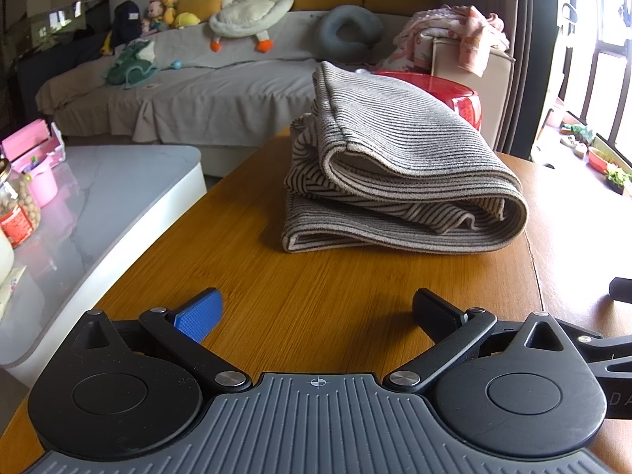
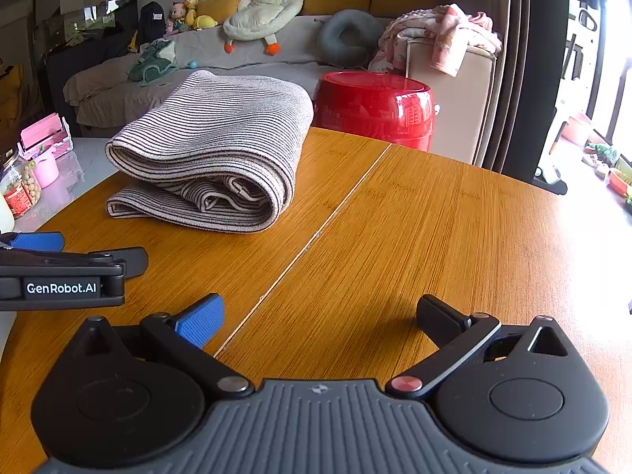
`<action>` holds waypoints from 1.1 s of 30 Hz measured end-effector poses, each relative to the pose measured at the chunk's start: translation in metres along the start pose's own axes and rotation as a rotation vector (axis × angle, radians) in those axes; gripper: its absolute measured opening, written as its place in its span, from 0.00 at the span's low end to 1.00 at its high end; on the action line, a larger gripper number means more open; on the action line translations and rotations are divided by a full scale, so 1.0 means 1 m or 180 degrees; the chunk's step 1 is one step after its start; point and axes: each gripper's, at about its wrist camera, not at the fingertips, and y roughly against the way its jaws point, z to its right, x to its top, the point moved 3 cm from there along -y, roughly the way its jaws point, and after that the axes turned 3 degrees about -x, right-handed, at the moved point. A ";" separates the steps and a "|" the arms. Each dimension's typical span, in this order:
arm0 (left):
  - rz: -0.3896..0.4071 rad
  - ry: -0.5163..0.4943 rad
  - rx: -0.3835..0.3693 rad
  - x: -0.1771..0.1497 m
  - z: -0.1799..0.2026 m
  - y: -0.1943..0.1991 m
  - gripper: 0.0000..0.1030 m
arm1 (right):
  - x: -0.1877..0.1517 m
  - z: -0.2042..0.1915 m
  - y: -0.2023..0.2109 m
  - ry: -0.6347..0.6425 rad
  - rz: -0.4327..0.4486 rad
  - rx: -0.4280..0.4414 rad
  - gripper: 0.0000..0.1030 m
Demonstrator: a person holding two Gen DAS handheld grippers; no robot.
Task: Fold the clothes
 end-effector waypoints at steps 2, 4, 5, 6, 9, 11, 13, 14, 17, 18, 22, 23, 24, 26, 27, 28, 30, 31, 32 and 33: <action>0.0000 0.0004 0.0003 0.000 0.000 0.000 1.00 | 0.000 0.000 0.000 0.0000 0.0000 0.0000 1.00; -0.0001 0.0005 0.0003 0.000 0.000 0.000 1.00 | 0.000 0.000 0.000 0.0000 0.0000 0.0000 1.00; -0.0002 0.0003 0.0004 0.000 0.000 0.000 1.00 | 0.000 0.000 0.000 0.0000 0.0000 0.0000 1.00; -0.0001 0.0004 0.0004 0.000 0.000 0.000 1.00 | 0.000 0.000 0.000 0.0000 0.0000 0.0000 1.00; -0.0002 0.0004 0.0000 0.000 0.000 0.000 1.00 | 0.000 0.000 0.000 0.0000 0.0000 0.0000 1.00; -0.0002 0.0000 0.0000 0.000 0.000 0.001 1.00 | 0.000 0.000 0.000 0.0000 0.0000 0.0000 1.00; -0.0002 -0.0015 -0.0019 0.000 -0.001 0.000 1.00 | 0.000 0.000 0.000 0.0000 0.0000 0.0000 1.00; -0.0003 -0.0021 -0.0027 0.000 -0.001 0.000 1.00 | 0.000 0.000 0.000 0.0000 0.0000 0.0000 1.00; -0.0003 -0.0030 -0.0036 0.000 -0.002 0.000 1.00 | 0.000 0.000 0.000 0.0000 0.0000 0.0000 1.00; -0.0003 -0.0032 -0.0036 0.000 -0.001 0.000 1.00 | 0.000 0.000 0.000 0.0000 -0.0001 0.0000 1.00; -0.0004 -0.0039 -0.0049 0.001 0.000 -0.001 1.00 | 0.000 0.000 0.000 0.0001 -0.0001 0.0000 1.00; -0.0004 -0.0041 -0.0051 0.001 0.001 -0.001 1.00 | 0.000 0.000 0.000 0.0000 -0.0001 0.0000 1.00; -0.0004 -0.0044 -0.0054 0.001 0.001 -0.001 1.00 | 0.000 0.000 0.000 0.0000 -0.0001 0.0000 1.00; -0.0005 -0.0047 -0.0059 0.001 0.002 -0.001 1.00 | 0.000 0.000 0.000 0.0000 -0.0001 0.0001 1.00; -0.0005 -0.0049 -0.0061 0.001 0.003 -0.001 1.00 | -0.001 0.000 0.000 0.0000 -0.0001 0.0001 1.00; -0.0005 -0.0050 -0.0064 0.001 0.003 -0.001 1.00 | -0.001 0.000 0.000 0.0000 -0.0001 0.0001 1.00; -0.0006 -0.0063 -0.0078 0.002 0.004 -0.001 1.00 | 0.000 0.000 0.000 0.0000 0.0000 0.0000 1.00; -0.0006 -0.0074 -0.0088 0.001 0.004 -0.001 1.00 | -0.001 0.000 0.000 0.0000 0.0000 0.0000 1.00; -0.0007 -0.0084 -0.0102 0.001 0.005 -0.001 1.00 | -0.001 0.000 0.000 0.0000 0.0000 0.0000 1.00; -0.0007 -0.0094 -0.0117 0.001 0.005 -0.001 1.00 | 0.000 0.000 0.000 0.0000 -0.0001 0.0001 1.00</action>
